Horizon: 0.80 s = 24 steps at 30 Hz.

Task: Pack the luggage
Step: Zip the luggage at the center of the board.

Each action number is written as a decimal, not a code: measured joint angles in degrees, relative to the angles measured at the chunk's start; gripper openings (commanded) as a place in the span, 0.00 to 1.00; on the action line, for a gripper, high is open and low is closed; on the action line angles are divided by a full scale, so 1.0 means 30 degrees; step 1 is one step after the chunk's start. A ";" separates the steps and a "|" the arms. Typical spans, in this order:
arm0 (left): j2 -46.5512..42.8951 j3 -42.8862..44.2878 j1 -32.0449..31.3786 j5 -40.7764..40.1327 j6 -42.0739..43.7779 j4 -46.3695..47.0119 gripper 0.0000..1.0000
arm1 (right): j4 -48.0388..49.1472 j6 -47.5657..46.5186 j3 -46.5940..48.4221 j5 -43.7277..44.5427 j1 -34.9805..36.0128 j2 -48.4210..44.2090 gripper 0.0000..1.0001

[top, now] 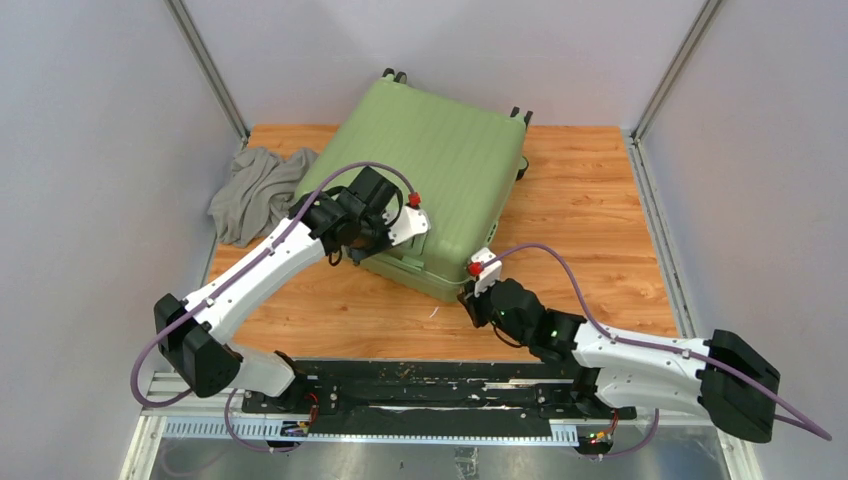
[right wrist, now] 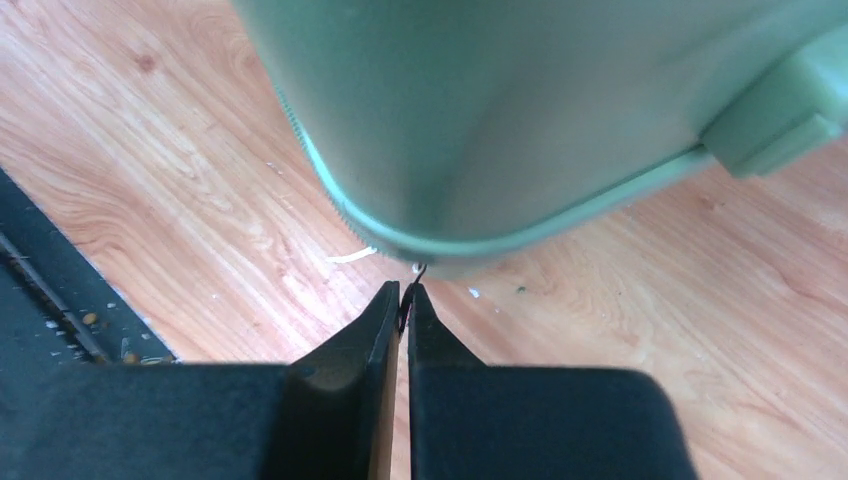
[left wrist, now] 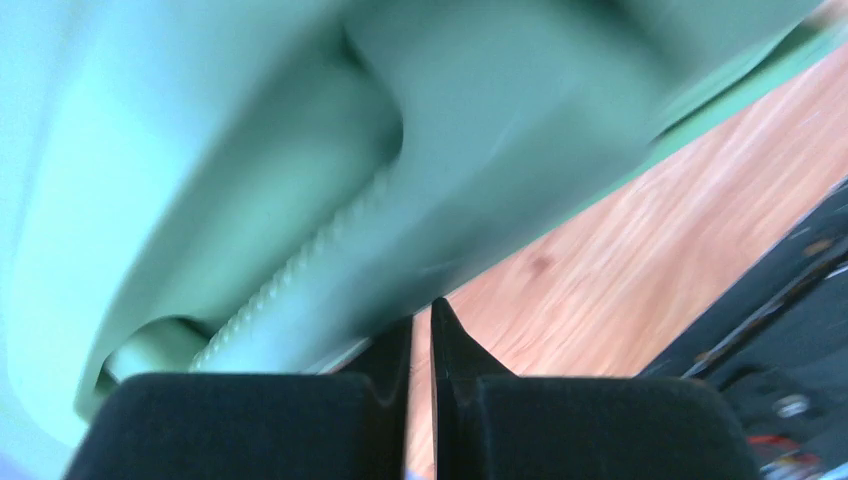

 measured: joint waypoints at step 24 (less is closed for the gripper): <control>-0.0787 0.4809 1.3449 0.9253 -0.0459 0.1093 0.52 | -0.4233 0.6113 -0.0933 -0.4743 -0.5559 -0.7278 0.72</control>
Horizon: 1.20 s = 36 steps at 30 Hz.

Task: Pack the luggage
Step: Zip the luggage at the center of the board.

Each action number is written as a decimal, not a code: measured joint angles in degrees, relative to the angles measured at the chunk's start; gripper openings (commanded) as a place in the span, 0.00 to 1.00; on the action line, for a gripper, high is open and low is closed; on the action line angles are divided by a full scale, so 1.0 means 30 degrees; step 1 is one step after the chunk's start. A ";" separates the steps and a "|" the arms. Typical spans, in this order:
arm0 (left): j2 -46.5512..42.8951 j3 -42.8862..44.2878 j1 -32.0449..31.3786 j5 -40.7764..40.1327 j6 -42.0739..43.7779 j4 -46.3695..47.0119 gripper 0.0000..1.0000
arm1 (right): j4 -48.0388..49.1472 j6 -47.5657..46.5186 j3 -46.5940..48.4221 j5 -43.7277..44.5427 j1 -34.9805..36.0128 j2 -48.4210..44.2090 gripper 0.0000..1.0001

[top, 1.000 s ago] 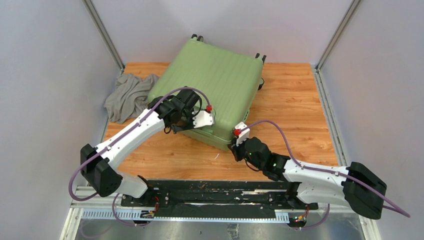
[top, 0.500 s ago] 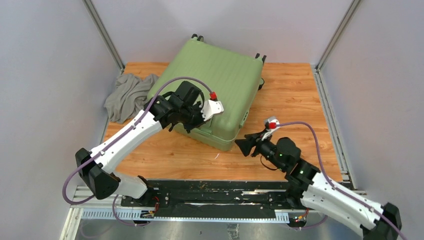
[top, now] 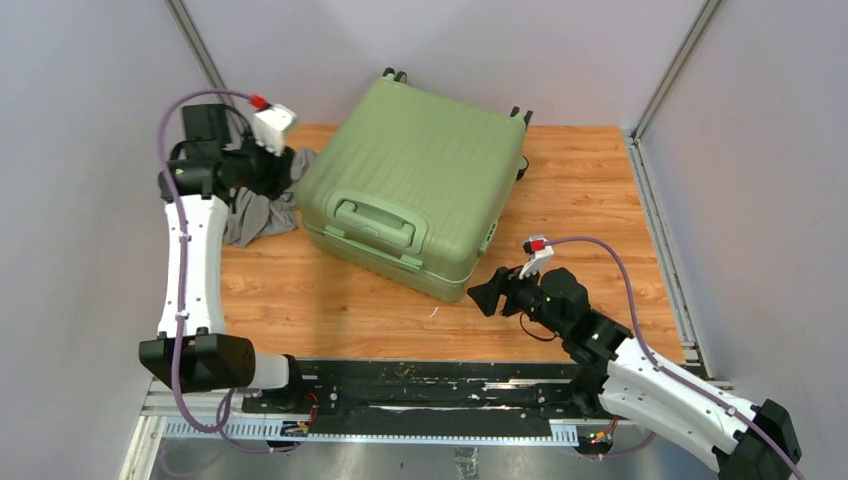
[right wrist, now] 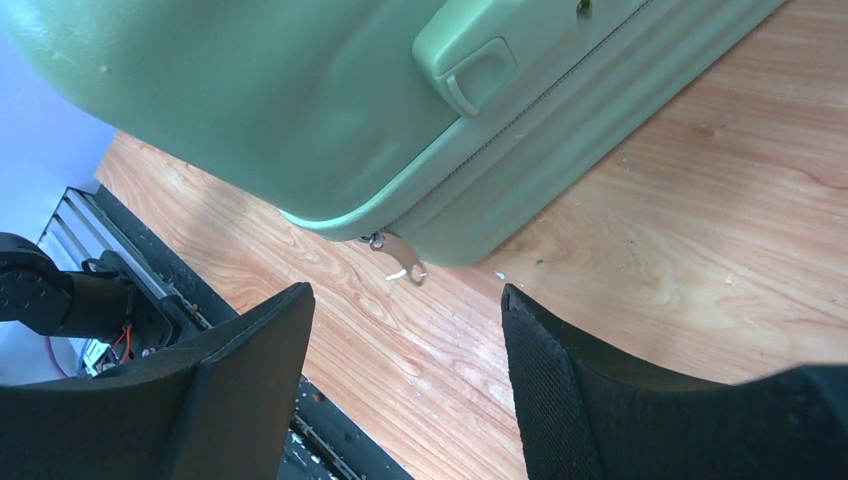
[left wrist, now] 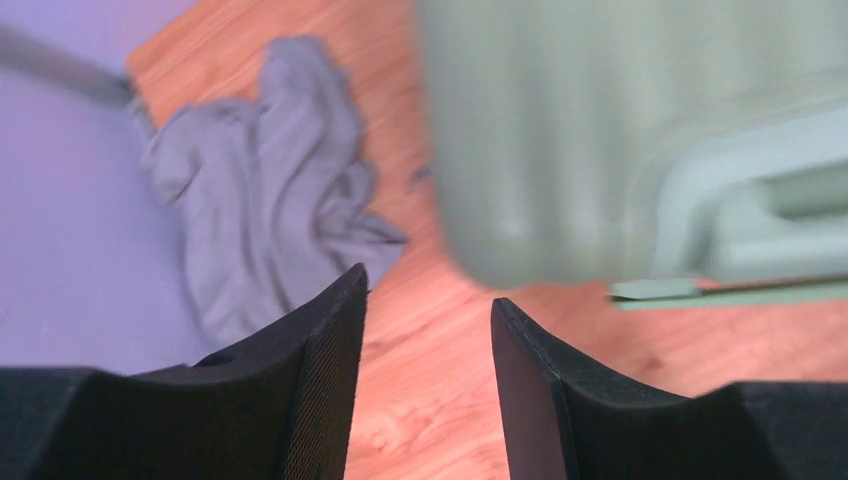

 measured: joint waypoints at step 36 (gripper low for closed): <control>0.1668 -1.2123 0.2623 0.4656 -0.6156 1.4775 0.39 | 0.1129 0.1974 0.3876 -0.0954 -0.8043 0.6368 0.64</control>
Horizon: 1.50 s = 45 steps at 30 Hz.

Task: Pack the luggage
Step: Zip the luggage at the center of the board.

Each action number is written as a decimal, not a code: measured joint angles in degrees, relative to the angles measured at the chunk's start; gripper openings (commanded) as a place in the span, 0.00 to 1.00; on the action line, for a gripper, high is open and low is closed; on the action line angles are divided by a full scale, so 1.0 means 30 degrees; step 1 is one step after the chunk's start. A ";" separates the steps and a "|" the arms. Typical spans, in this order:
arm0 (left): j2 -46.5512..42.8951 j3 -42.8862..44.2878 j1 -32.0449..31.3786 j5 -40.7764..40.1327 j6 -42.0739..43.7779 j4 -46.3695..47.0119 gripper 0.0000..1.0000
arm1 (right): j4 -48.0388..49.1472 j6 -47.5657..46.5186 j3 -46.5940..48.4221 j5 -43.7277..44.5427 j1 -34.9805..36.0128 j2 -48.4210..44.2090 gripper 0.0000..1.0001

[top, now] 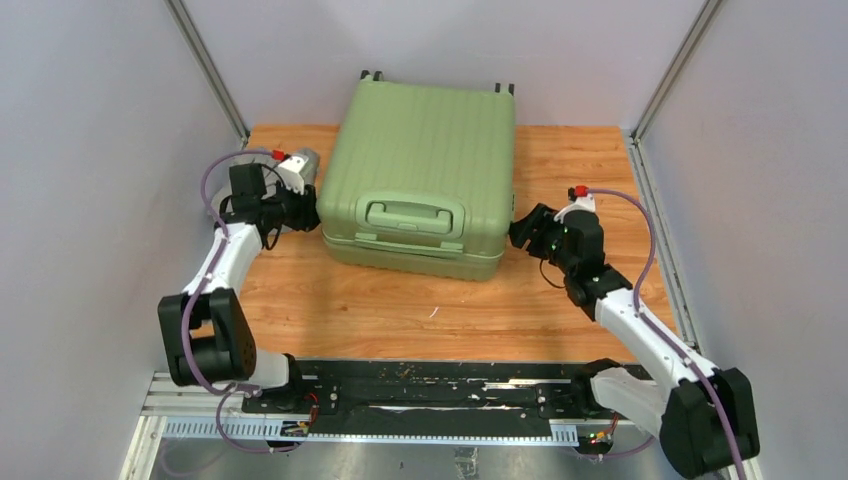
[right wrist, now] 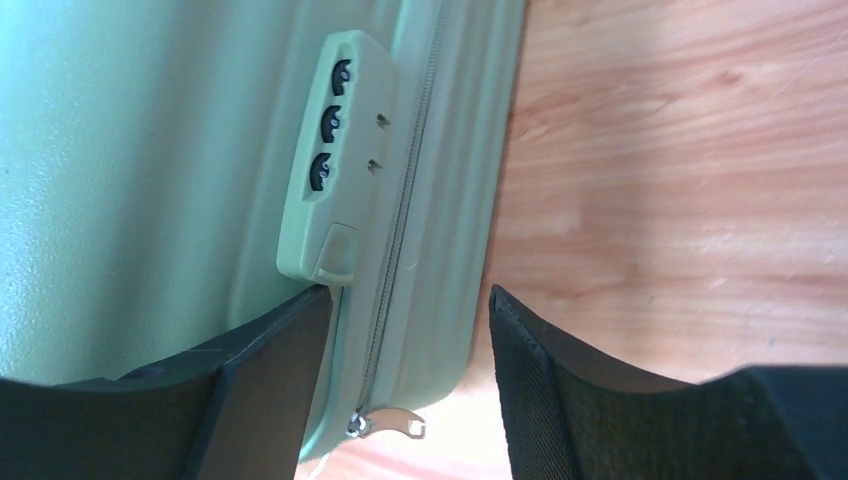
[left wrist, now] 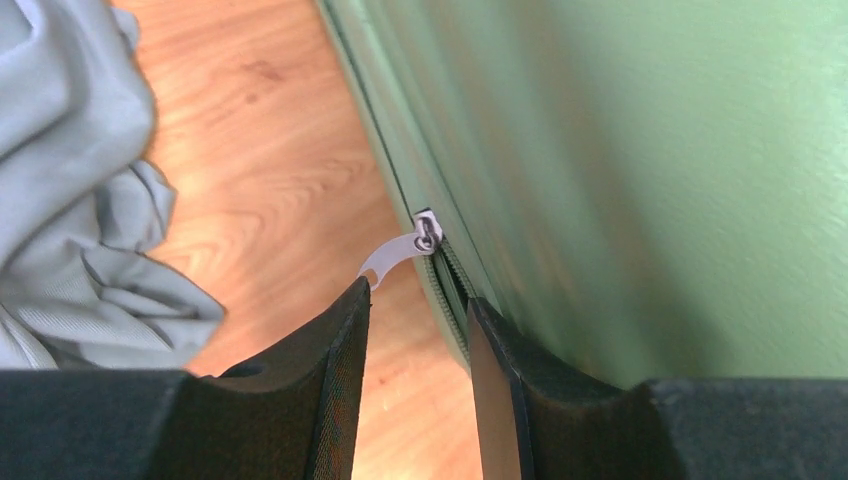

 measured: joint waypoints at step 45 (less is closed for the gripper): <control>0.0474 0.1464 0.1545 0.0692 -0.0648 -0.3963 0.40 | 0.8255 -0.6805 -0.3344 -1.4375 -0.3053 0.4146 0.66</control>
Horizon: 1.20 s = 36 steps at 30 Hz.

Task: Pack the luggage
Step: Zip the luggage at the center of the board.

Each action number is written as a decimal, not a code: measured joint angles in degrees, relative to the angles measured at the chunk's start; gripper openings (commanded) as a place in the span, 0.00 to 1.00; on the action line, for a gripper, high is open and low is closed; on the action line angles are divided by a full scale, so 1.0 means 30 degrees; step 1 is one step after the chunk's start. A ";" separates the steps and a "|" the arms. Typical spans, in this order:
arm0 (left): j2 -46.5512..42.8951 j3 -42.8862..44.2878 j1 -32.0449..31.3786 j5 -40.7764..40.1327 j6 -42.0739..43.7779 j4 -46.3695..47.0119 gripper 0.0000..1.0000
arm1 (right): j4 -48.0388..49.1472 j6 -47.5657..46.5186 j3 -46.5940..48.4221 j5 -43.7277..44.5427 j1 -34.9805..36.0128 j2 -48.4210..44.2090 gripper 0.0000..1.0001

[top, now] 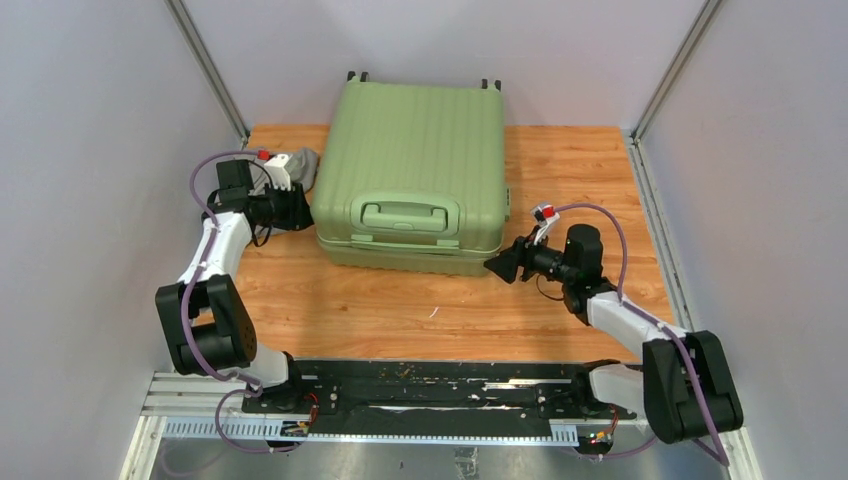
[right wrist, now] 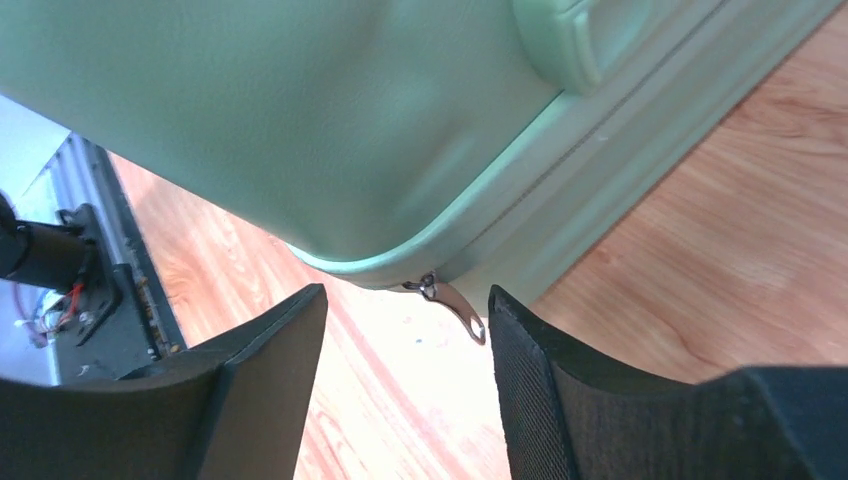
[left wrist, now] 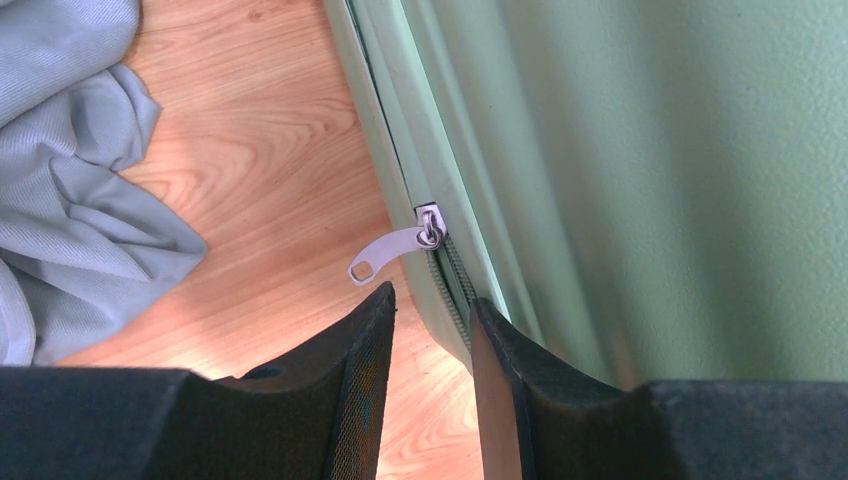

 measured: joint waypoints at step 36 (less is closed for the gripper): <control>0.0517 -0.0321 0.0087 0.0102 -0.1982 0.1690 0.34 | 0.1537 -0.0532 -0.0736 0.0401 0.0095 -0.0036 0.00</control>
